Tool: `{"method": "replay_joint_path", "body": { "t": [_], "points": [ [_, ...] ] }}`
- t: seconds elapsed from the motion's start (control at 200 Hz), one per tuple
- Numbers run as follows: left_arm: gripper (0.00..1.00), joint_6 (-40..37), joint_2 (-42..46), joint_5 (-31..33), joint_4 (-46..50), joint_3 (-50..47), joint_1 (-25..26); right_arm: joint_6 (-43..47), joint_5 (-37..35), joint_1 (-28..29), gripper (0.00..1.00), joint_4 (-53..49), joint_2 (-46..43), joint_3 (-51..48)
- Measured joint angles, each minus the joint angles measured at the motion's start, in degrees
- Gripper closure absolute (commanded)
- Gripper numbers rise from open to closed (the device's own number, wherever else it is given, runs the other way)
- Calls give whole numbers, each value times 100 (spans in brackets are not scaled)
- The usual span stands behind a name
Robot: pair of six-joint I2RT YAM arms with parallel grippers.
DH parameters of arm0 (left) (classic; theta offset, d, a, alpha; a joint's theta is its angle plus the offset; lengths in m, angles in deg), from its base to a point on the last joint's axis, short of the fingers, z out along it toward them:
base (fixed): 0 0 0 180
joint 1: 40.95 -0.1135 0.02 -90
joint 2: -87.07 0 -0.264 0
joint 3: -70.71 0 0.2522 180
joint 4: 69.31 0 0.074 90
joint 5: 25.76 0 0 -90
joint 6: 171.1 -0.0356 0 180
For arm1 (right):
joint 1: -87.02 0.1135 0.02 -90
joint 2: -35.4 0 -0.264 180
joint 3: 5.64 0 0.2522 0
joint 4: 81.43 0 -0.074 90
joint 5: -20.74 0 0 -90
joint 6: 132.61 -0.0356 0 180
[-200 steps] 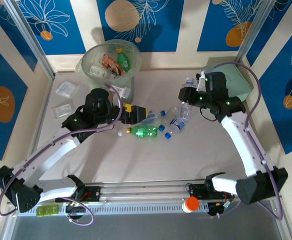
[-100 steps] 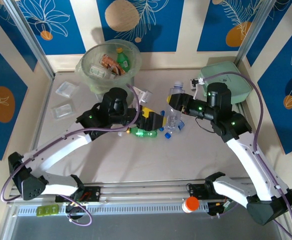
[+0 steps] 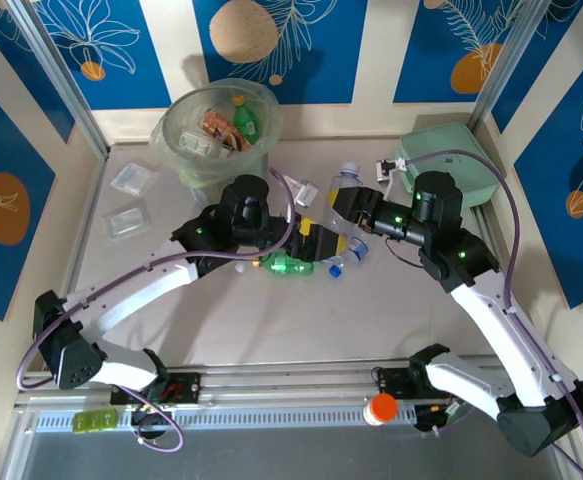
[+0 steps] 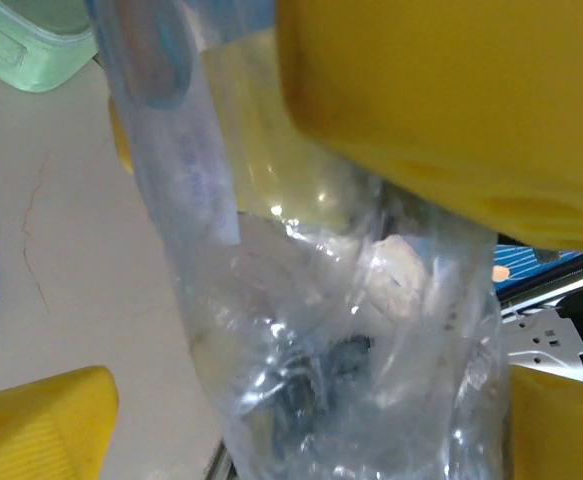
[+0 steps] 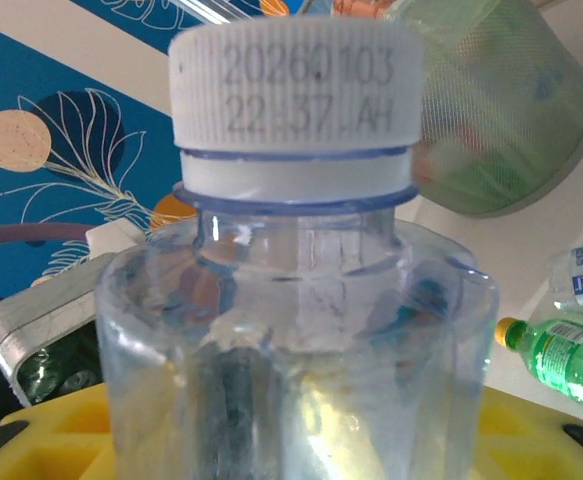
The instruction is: Put the plastic bottles in the bin
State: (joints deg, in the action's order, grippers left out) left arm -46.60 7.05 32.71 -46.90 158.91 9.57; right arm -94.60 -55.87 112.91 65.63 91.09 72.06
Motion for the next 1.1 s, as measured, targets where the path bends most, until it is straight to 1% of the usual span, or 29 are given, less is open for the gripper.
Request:
{"method": "replay_joint_path", "body": {
  "t": [0.15,0.35,0.46,0.51,0.57,0.605,0.7,0.755,0.825,0.895,1.02,1.1],
  "points": [
    [28,-87,-4,0,28,173,55,-81,-240,96,49,-61,-2,0],
    [29,-188,-118,46,140,201,151,-105,-531,269,49,-192,-28,0],
    [34,-197,-190,48,188,203,188,-103,-658,334,49,-278,-28,0],
    [38,-199,-195,48,219,203,188,-96,-713,361,49,-313,-28,0],
    [40,-197,-195,55,269,214,190,-81,-782,402,47,-319,-28,0],
    [41,-199,-195,66,284,223,190,-68,-826,422,45,-319,-31,0],
    [43,-197,-195,103,299,223,190,-48,-903,468,34,-321,-31,0],
    [43,-199,-195,111,295,223,190,-13,-944,487,27,-337,-31,2],
    [43,-197,-195,109,289,223,190,-13,-1019,498,15,-415,-28,4],
    [43,-192,-195,111,286,223,190,9,-1117,514,7,-535,-28,24],
    [43,-175,-190,133,269,223,181,157,-1331,514,2,-905,-31,229],
    [43,-144,-190,184,273,223,105,282,-1502,507,1,-1161,-66,511]
  ]
}}
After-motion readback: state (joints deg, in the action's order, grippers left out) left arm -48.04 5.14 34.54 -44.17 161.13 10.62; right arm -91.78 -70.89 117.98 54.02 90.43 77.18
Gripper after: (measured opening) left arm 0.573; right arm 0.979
